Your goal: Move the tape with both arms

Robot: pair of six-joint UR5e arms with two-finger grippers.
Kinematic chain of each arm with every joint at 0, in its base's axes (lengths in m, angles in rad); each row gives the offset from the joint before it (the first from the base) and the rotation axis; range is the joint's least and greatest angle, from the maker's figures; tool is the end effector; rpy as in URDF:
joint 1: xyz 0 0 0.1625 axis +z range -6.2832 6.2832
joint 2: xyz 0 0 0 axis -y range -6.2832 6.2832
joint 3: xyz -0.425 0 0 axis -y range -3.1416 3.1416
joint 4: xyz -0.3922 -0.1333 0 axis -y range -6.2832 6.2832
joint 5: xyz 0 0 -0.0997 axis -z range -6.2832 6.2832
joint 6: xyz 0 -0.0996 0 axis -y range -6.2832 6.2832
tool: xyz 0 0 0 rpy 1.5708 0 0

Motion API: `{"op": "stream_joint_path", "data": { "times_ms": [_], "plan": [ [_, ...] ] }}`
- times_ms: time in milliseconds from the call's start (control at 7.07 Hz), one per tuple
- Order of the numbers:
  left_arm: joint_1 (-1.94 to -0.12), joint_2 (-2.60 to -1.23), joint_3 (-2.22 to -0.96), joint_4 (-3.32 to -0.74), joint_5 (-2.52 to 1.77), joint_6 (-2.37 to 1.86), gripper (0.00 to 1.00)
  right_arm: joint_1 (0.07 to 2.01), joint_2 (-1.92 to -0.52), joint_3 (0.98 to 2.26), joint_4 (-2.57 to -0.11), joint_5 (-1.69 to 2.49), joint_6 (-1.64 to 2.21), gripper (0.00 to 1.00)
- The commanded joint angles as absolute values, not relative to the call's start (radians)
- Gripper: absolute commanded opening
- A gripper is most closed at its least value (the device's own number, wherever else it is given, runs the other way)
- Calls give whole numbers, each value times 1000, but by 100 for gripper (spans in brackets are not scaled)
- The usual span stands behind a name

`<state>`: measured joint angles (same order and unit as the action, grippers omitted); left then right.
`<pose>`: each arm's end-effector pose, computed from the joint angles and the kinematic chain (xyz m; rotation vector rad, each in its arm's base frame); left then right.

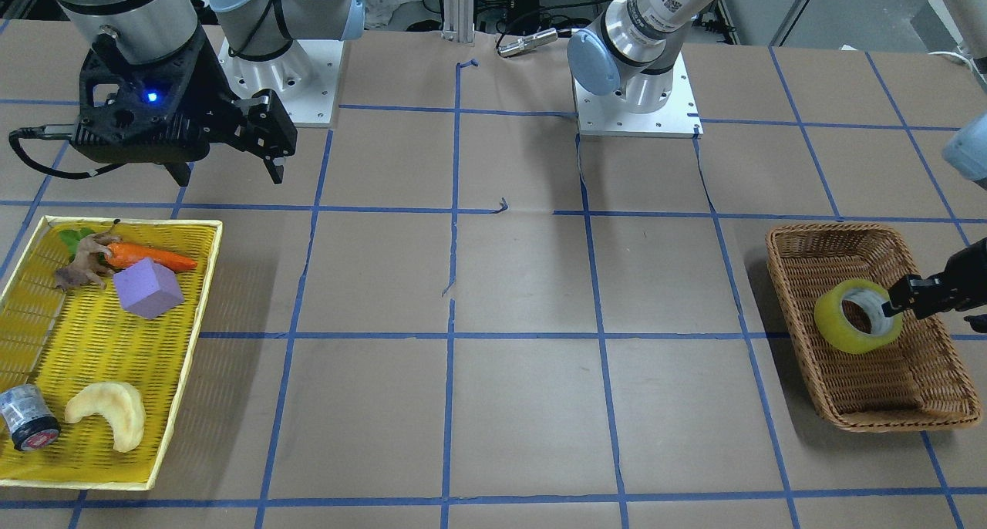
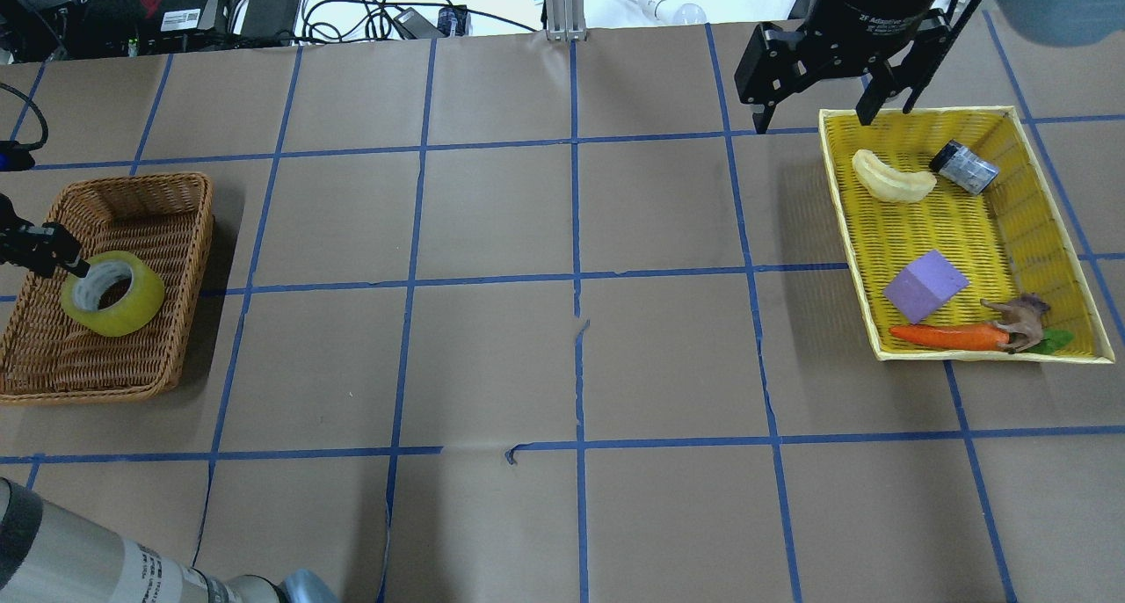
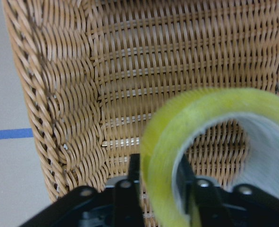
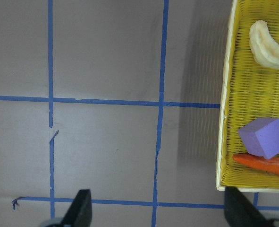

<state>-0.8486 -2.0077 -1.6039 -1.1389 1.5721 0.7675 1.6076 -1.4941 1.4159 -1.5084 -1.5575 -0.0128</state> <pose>0.3134 -0.5573 0.2666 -0.0706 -3.1156 -0.0450 0.1538 -0.5195 0.5189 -0.0777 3.1270 -0.0245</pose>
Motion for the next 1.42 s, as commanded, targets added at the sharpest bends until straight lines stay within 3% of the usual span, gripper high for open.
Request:
{"op": "stream_joint_path", "data": {
  "times_ms": [0, 425, 1274],
  "plan": [
    [-874, -1926, -1583, -1184, 1575, 683, 100, 1608, -1494, 1416, -1508, -1555, -12, 100],
    [-1001, -1717, -1482, -1528, 1609, 305, 100, 1608, -1494, 1416, -1508, -1554, -12, 100],
    [-1495, -1617, -1474, -1560, 1603, 53, 100, 1606, -1494, 1416, -1509, -1554, -14, 100]
  ]
}}
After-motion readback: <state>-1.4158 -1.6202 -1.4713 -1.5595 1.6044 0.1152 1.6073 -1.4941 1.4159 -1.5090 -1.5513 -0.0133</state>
